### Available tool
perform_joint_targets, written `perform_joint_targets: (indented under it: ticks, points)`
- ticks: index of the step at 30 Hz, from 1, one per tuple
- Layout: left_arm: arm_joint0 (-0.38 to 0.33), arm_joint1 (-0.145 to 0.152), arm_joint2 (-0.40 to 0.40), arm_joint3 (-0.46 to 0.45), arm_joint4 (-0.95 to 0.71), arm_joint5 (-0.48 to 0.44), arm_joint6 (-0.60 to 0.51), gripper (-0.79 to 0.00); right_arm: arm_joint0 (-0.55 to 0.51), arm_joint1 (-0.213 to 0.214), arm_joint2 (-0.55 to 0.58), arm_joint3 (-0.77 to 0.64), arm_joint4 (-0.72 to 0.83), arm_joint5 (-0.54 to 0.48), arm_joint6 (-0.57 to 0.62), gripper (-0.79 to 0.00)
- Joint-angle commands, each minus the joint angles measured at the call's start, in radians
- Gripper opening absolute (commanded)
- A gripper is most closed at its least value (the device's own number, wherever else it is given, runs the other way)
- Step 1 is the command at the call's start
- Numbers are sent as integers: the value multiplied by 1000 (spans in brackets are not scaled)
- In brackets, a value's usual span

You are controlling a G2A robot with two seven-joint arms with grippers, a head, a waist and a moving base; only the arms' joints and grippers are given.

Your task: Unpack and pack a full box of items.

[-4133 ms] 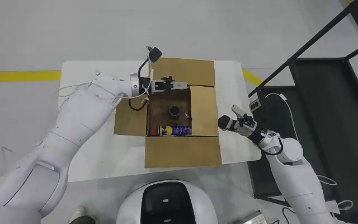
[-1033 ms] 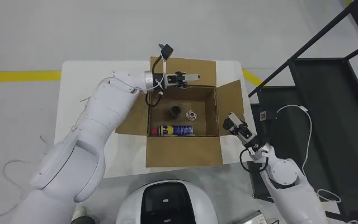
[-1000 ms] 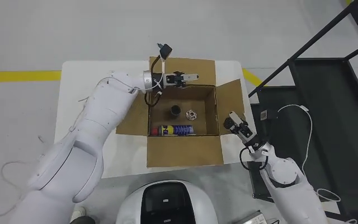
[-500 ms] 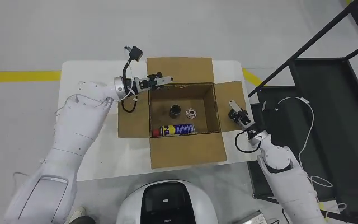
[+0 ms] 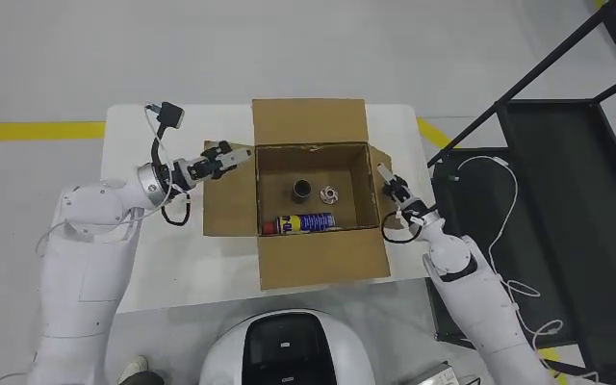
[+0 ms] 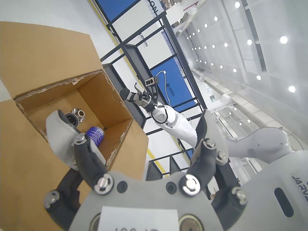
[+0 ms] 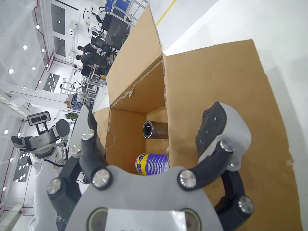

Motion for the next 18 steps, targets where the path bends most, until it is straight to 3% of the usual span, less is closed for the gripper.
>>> perform_joint_targets:
  ticks: [1, 18]
  points:
    - [14, 6, -17, -1, -6, 9, -10, 0, 13, -3, -13, 16, 1, 6, 15, 0]
    - [138, 37, -90, -37, -77, 1, -9, 0, 60, -28, -117, 27, 22, 1, 99, 0]
